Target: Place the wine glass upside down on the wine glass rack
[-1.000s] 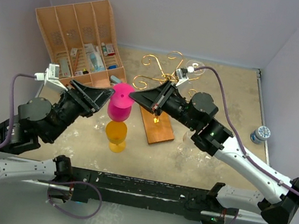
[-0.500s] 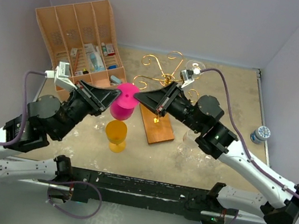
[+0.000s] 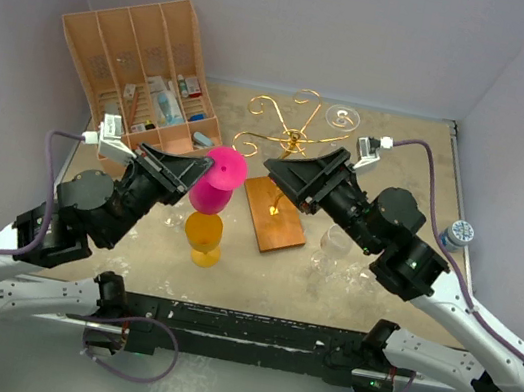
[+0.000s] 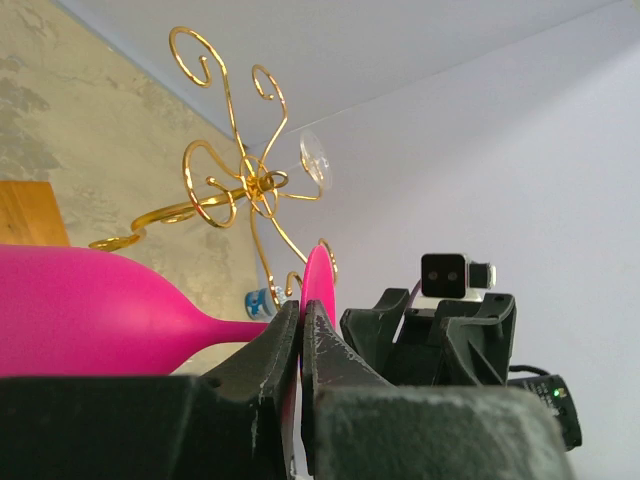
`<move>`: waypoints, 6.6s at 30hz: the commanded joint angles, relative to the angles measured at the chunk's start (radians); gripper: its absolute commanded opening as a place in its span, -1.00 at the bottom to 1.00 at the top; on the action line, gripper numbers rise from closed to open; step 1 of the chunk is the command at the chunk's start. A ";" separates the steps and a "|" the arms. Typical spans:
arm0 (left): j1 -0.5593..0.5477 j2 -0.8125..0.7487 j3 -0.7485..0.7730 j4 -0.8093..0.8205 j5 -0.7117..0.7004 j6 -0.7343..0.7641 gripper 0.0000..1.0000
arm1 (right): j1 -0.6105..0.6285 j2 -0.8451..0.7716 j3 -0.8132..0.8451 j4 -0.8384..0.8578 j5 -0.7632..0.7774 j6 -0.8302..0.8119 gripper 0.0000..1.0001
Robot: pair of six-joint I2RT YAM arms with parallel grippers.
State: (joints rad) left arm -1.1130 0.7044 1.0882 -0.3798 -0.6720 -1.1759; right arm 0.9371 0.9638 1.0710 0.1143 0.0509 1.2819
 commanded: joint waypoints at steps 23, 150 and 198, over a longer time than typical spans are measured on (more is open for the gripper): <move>0.179 0.221 -0.056 0.401 0.128 -0.064 -1.00 | 0.003 -0.307 -0.095 -0.091 0.208 -0.201 0.28; 0.371 0.101 0.309 -0.189 0.265 0.411 0.08 | 0.002 0.003 -0.131 -0.837 0.612 -0.159 -0.87; 0.369 0.011 0.322 -0.552 0.051 0.249 0.14 | 0.003 -0.110 -0.054 -0.055 -0.148 -0.465 -1.00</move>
State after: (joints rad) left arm -0.7464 0.7765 1.3621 -0.8909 -0.5083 -0.9413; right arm 0.9360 0.8192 0.9600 -0.1562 0.0551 0.8700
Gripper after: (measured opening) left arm 0.562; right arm 0.019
